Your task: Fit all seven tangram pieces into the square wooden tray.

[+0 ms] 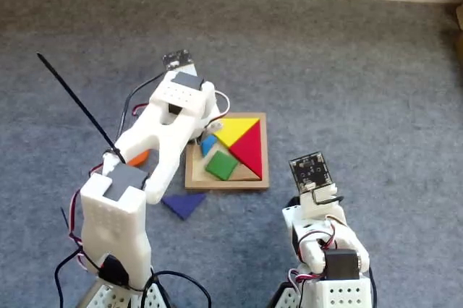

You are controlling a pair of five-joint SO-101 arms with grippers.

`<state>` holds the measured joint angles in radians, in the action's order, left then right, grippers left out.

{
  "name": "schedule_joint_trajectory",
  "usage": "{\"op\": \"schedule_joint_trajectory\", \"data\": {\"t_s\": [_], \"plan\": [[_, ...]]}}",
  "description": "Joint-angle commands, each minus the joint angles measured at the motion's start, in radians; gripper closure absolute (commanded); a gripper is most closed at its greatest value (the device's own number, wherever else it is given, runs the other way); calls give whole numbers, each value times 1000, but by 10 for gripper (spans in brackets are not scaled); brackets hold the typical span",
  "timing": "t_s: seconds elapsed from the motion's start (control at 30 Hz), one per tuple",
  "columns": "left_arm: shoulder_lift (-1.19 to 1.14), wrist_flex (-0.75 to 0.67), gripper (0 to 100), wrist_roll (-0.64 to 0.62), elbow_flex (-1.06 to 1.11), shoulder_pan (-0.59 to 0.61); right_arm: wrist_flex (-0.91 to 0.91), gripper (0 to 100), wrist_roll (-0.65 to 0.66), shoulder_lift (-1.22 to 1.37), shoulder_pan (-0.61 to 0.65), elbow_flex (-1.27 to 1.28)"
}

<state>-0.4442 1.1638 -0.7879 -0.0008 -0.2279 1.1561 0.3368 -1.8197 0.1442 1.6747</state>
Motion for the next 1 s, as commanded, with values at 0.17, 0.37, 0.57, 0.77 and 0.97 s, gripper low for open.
{"op": "schedule_joint_trajectory", "data": {"t_s": [0.17,0.37,0.57,0.77,0.97], "plan": [[45,-32,944,69,38,-70,-19,974,2,-18,-12,113],[50,-31,944,60,45,-127,-19,974,2,-18,-12,113],[68,18,944,58,7,-108,-19,974,2,-18,-12,113],[174,170,944,58,-33,-77,-19,974,2,-18,-12,113],[303,236,944,66,5,53,-19,974,2,-18,-12,113]]}}
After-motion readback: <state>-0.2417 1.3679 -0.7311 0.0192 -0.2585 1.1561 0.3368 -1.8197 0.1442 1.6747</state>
